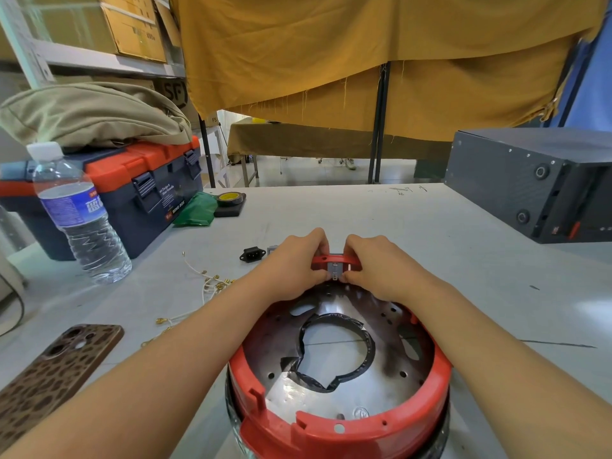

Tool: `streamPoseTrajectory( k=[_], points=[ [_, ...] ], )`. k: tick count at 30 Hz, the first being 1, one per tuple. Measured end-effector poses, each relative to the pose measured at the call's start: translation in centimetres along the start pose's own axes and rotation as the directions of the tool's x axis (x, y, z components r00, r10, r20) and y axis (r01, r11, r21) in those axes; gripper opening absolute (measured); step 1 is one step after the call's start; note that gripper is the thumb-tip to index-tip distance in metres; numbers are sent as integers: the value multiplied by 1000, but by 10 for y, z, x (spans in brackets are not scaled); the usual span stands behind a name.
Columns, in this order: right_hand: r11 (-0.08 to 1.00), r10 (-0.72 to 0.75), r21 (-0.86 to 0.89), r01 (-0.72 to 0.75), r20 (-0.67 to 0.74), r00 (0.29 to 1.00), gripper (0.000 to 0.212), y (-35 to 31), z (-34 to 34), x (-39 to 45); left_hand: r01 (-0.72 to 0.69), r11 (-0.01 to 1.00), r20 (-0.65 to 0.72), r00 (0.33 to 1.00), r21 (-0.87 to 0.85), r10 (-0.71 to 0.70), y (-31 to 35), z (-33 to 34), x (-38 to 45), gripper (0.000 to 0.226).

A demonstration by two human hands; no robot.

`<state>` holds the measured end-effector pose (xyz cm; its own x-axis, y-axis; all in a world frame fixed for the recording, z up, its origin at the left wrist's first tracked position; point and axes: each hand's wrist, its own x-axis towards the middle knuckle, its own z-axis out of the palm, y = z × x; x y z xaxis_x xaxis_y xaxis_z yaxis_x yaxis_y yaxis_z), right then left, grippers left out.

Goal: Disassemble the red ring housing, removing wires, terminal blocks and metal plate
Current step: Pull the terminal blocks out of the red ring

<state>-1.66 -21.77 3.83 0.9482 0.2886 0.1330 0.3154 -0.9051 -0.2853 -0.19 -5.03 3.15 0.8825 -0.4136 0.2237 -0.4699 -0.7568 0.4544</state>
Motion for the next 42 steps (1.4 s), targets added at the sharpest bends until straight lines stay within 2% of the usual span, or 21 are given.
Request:
streamPoseTrajectory(
  k=[10, 19, 25, 29, 31, 35, 39, 42],
  points=[
    [1000, -17, -2, 17, 3, 1000, 15, -1, -1, 1, -19, 997, 15, 1000, 79, 18, 0, 0, 1, 28],
    [999, -33, 7, 33, 31, 999, 28, 0, 0, 5, -41, 993, 17, 999, 115, 39, -1, 1, 3, 30],
    [998, -56, -20, 57, 42, 998, 17, -1, 0, 7, -45, 992, 23, 999, 121, 43, 1, 2, 3, 30],
    [997, -57, -40, 59, 46, 997, 16, -1, 0, 6, -47, 989, 28, 999, 139, 43, 2, 1, 2, 29],
    [997, -53, -61, 55, 44, 998, 18, -2, 1, 7, -44, 986, 25, 999, 159, 41, 4, 2, 3, 26],
    [991, -26, -134, 27, 13, 1000, 36, -5, 3, 10, -38, 974, 2, 999, 225, 38, 6, 5, 6, 19],
    [997, -13, -82, 14, 10, 1000, 29, -3, 3, 9, 12, 989, -3, 1000, 150, -12, 4, 5, 5, 18],
    [1000, -15, -11, 16, 16, 1000, 22, 0, 3, 8, 20, 999, 17, 1000, 46, -20, 4, 3, 5, 27]
  ],
)
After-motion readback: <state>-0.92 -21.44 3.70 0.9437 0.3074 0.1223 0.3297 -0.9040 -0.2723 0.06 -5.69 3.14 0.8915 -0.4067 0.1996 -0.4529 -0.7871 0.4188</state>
